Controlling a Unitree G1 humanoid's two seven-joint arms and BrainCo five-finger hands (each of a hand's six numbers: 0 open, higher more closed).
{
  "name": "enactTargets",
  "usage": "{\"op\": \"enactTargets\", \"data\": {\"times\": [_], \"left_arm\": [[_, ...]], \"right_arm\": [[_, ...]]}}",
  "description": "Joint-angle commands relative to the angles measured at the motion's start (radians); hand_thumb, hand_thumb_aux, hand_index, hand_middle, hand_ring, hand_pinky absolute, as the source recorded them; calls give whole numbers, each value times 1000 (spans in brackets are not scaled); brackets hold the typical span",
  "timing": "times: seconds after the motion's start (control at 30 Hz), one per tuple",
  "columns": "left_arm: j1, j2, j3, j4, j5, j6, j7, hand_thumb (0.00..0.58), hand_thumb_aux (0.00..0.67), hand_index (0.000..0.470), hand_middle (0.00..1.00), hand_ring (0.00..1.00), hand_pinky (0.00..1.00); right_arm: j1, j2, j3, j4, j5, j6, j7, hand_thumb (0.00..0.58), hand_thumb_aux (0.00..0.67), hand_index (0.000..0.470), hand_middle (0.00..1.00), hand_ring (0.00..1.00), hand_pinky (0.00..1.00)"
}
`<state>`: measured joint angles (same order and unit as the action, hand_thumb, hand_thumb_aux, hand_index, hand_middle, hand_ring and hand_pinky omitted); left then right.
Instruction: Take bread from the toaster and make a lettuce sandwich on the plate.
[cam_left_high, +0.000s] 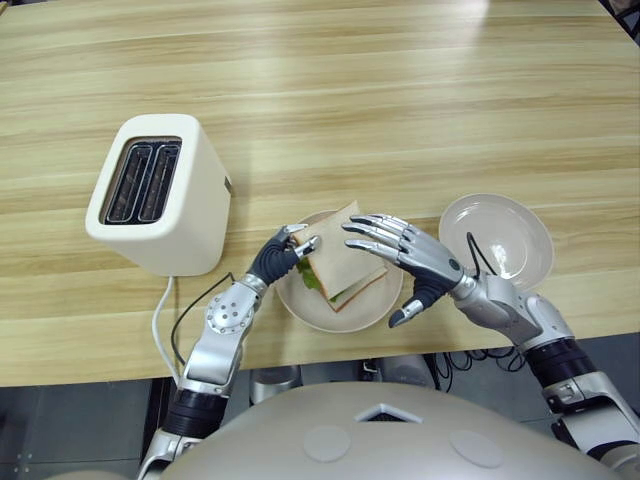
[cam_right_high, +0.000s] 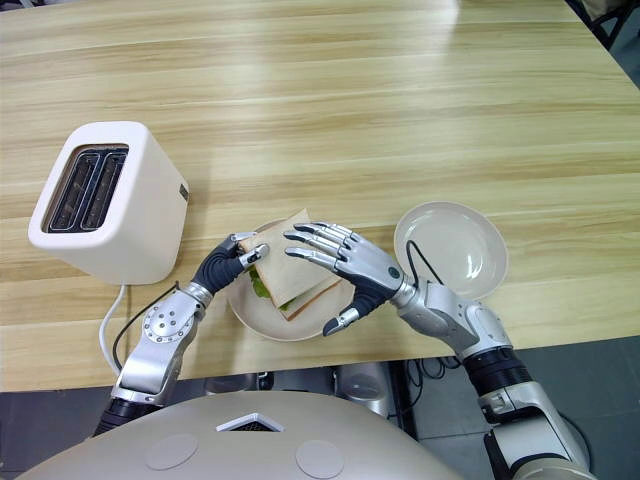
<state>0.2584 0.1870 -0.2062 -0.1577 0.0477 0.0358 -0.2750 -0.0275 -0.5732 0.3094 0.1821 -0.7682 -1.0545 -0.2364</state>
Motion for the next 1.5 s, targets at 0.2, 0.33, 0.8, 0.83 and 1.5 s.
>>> {"op": "enactTargets", "data": {"times": [0.2,0.33,0.8,0.83,1.5], "left_arm": [[-5,-1,-2,41,4,2,2,580,670,460,1000,1000,1000],[-6,0,-5,46,8,0,4,580,670,460,1000,1000,1000],[-26,1,-39,111,50,-32,4,580,670,460,1000,1000,1000],[-27,1,-40,115,53,-35,4,580,670,460,1000,1000,1000],[-92,147,65,3,215,-104,97,0,0,0,620,620,620]], "right_arm": [[2,-14,31,11,-39,5,55,0,0,0,0,0,0],[-8,-25,65,33,-112,51,89,0,0,0,0,0,0],[-55,-24,229,119,-158,174,277,0,0,0,0,0,0],[-49,-34,237,113,-146,188,313,0,0,0,0,0,0],[18,-100,256,-15,51,250,570,0,0,0,0,0,0]]}}
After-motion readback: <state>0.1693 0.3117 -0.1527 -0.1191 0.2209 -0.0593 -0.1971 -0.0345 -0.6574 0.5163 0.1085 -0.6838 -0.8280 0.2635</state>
